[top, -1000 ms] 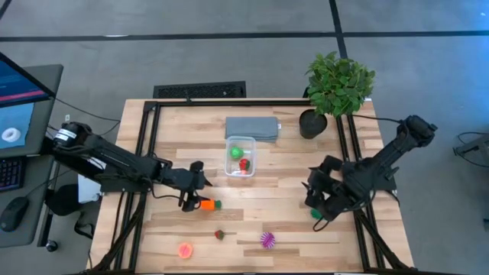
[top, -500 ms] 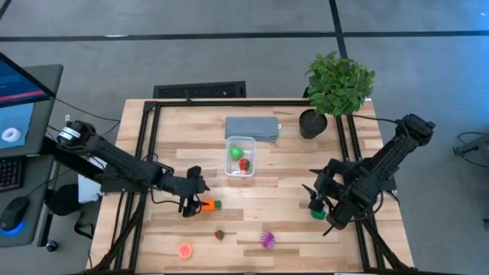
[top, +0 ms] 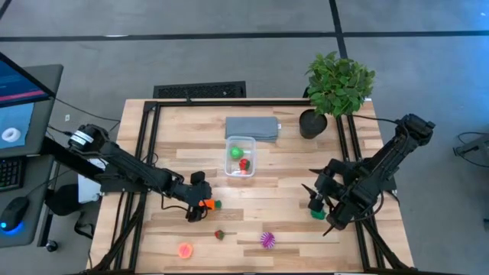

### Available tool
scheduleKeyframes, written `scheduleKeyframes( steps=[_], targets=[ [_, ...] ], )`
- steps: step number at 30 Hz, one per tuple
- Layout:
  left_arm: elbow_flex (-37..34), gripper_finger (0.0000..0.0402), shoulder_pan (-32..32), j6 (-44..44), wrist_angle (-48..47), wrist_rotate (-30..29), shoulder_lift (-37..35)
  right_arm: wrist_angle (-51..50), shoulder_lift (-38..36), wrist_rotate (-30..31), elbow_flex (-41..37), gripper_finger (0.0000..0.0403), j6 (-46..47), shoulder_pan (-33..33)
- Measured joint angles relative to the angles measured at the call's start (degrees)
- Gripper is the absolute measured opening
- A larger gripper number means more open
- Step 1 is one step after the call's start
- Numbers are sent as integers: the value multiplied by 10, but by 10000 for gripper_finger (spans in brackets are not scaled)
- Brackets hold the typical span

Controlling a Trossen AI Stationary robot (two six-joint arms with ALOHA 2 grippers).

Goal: Pick and placing Produce into tupperware
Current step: Put the orange carrot into the transparent bin

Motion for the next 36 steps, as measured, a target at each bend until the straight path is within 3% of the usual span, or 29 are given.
scheduleKeyframes(
  steps=[36],
  targets=[
    [1,264,-13,-17,35,12,47,20,0,5,0,306,0,0]
  ],
)
